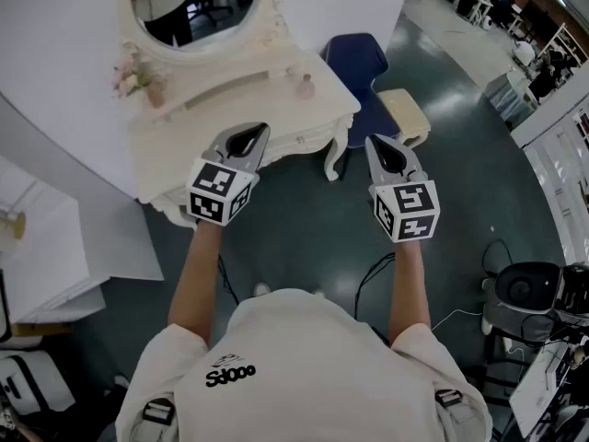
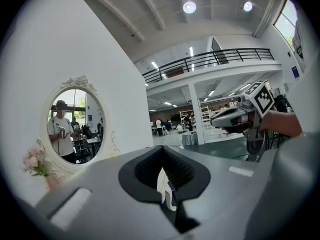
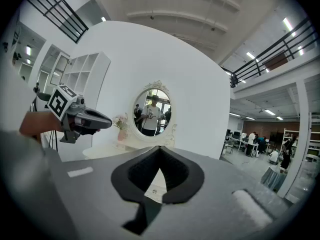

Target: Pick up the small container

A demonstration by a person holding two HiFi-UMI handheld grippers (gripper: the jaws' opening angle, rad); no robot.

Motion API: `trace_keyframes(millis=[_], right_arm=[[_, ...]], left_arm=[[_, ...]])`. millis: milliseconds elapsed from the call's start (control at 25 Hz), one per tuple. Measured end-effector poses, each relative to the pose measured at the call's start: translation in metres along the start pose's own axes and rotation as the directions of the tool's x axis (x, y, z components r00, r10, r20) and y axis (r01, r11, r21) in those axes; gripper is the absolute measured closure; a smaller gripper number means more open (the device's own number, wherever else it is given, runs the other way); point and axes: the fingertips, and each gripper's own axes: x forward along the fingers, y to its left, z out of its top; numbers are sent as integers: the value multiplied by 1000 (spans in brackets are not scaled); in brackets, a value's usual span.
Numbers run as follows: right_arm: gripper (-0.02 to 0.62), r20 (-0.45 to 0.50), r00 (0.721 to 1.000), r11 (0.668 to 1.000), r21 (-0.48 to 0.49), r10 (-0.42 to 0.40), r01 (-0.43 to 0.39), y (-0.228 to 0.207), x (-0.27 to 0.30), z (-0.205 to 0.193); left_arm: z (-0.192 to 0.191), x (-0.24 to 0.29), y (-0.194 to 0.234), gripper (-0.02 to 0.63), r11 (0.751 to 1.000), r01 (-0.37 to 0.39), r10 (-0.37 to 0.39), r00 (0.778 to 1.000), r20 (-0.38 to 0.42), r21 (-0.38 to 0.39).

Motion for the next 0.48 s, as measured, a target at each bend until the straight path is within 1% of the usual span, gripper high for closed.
trace_keyframes(millis=[160,320,480], right_arm=[[594,5,1000,1000,8,6,-6,-9,-1,-3],[594,14,1000,999,52,7,-7,-23,-3,-8],[594,61,998,994,99,31,-37,-36,-9,-7]], left_arm=[[0,6,-7,588,1000,-5,5,1000,-10,1],[-1,13,-15,588,1000,-15,15,1000,-18,1],[-1,20,-25,588,999,-45,45,999,-19,-17]])
